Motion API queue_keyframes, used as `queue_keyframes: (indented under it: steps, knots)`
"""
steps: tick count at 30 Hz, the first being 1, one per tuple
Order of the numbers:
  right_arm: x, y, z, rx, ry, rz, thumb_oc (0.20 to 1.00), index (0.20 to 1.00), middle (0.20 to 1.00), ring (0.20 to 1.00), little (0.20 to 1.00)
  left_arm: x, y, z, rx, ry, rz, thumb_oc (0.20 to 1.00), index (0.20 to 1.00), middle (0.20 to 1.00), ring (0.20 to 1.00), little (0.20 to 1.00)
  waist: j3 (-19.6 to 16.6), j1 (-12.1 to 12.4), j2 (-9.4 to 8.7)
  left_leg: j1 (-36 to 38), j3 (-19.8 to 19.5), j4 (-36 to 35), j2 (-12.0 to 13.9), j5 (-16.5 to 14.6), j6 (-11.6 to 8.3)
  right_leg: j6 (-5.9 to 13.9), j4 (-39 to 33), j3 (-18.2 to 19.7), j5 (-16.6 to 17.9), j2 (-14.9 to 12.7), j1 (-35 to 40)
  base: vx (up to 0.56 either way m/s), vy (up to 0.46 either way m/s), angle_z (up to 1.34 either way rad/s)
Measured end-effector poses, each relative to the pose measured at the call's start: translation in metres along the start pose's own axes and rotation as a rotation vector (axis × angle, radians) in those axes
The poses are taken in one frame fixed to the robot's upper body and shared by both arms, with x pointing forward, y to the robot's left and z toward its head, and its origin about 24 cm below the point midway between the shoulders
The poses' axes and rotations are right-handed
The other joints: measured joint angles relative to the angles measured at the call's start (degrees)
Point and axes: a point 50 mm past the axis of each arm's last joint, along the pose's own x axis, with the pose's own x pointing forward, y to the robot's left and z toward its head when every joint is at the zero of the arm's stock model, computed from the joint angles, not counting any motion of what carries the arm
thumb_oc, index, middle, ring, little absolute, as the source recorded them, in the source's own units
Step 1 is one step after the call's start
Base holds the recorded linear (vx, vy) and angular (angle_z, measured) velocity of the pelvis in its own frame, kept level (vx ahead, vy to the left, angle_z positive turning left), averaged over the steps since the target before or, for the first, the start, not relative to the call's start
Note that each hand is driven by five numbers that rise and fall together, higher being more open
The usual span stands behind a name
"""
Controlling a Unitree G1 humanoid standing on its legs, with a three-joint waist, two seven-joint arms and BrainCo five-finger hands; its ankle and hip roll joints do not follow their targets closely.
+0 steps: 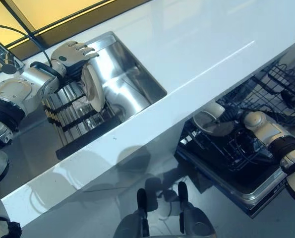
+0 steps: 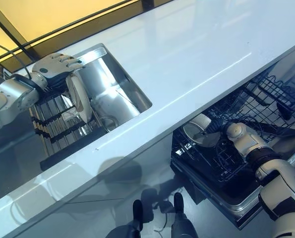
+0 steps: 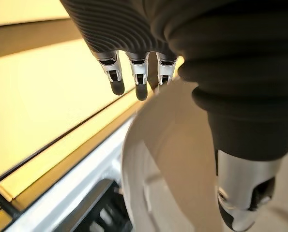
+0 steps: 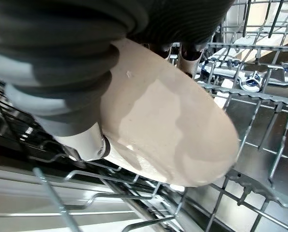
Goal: Pick up plates and place into dishwasher.
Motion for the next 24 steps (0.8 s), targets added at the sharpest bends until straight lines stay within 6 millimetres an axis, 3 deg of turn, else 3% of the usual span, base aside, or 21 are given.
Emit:
queue_keyframes:
  steps: [14, 20, 24]
  knots:
    - [0.011, -0.001, 0.000, -0.017, 0.190, 0.123, 0.200, 0.200, 0.200, 0.200, 0.200, 0.013, 0.008, 0.013, 0.014, -0.059, -0.082, 1.000, 1.000, 1.000, 1.000, 1.000, 0.06, 0.32, 0.10, -0.12, -0.42, 0.00, -0.29, 0.19, 0.24, 0.21, 0.00, -0.38, 0.02, -0.27, 0.08, 0.00, 0.003, 0.00]
    - [0.008, -0.002, -0.012, 0.027, 0.264, 0.154, 0.200, 0.200, 0.200, 0.200, 0.200, 0.016, 0.009, 0.018, 0.009, -0.086, -0.077, 1.000, 1.000, 1.000, 1.000, 1.000, 0.13, 0.29, 0.24, -0.09, -0.42, 0.01, -0.30, 0.19, 0.24, 0.21, 0.00, -0.41, 0.02, -0.27, 0.11, 0.00, 0.000, 0.00]
    - [0.003, 0.000, -0.027, 0.143, 0.299, 0.224, 0.200, 0.200, 0.200, 0.200, 0.200, 0.016, 0.009, 0.019, 0.009, -0.096, -0.079, 1.000, 1.000, 1.000, 1.000, 1.000, 0.14, 0.33, 0.22, -0.04, -0.48, 0.00, -0.30, 0.19, 0.25, 0.22, 0.00, -0.47, 0.02, -0.26, 0.18, 0.00, 0.000, 0.00]
